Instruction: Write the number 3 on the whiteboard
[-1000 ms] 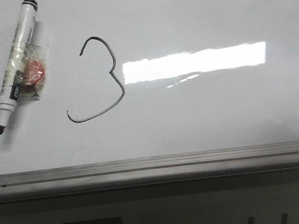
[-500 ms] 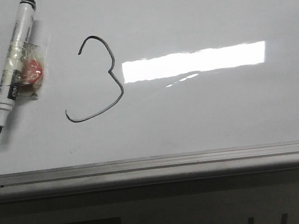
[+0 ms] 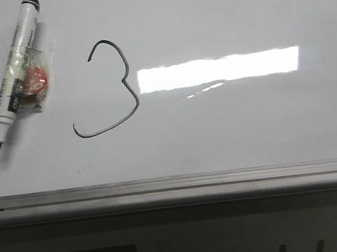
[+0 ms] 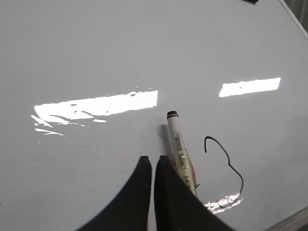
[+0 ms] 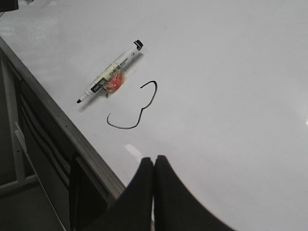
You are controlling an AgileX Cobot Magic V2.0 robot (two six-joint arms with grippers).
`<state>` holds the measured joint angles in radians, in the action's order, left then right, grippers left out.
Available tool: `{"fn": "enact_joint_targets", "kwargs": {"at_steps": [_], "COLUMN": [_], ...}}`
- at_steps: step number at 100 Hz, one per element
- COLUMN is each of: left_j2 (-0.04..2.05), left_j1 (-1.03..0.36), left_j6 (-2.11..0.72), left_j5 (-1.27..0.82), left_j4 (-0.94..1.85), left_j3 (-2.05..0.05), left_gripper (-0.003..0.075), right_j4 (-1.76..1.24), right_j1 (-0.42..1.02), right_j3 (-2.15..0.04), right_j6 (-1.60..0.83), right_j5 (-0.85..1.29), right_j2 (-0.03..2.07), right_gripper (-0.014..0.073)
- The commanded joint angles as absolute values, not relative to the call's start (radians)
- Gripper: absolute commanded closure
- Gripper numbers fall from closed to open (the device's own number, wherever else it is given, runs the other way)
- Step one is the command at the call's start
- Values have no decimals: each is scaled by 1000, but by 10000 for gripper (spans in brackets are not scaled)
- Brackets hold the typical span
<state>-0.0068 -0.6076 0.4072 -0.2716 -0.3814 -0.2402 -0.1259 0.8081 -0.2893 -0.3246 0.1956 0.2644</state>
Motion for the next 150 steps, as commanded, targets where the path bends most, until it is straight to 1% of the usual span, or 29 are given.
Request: {"fn": "enact_joint_targets", "kwargs": {"at_steps": [1,10,21,37,46,60,74,97,150], "left_j2": [-14,-14,-14,-14,-16,-18,-31,-31,-31], "left_j1": [-582,-514,-390,-179,-76,32,66,66,66], "left_j6": [377,268,128,-97,-99,-78,38,69,69], "left_j5": [-219,-225,-202,-77,-56,-46,-39,-292,-274], "left_j4": [-383,-302,-188,67,29,15,13,-47,-48], "left_j3": [-260,-248,-223,-151,-97,-23,41,39,36], "left_gripper": [741,741,741,741,741,741,741,741,741], "right_j4": [-119,-119,-119,-119,-119,-119,-119,-119,-119], "right_j1": [803,803,803,803,803,803,803,803,803], "right_j3": [-315,-315,-315,-315,-315,-315,-315,-315,-315], "right_j6": [-334,-334,-334,-334,-334,-334,-334,-334,-334], "right_j5": [118,118,118,118,118,118,118,118,118], "right_j2": [268,268,268,268,268,268,268,268,268], "right_gripper": [659,659,659,659,659,659,659,659,659]}}
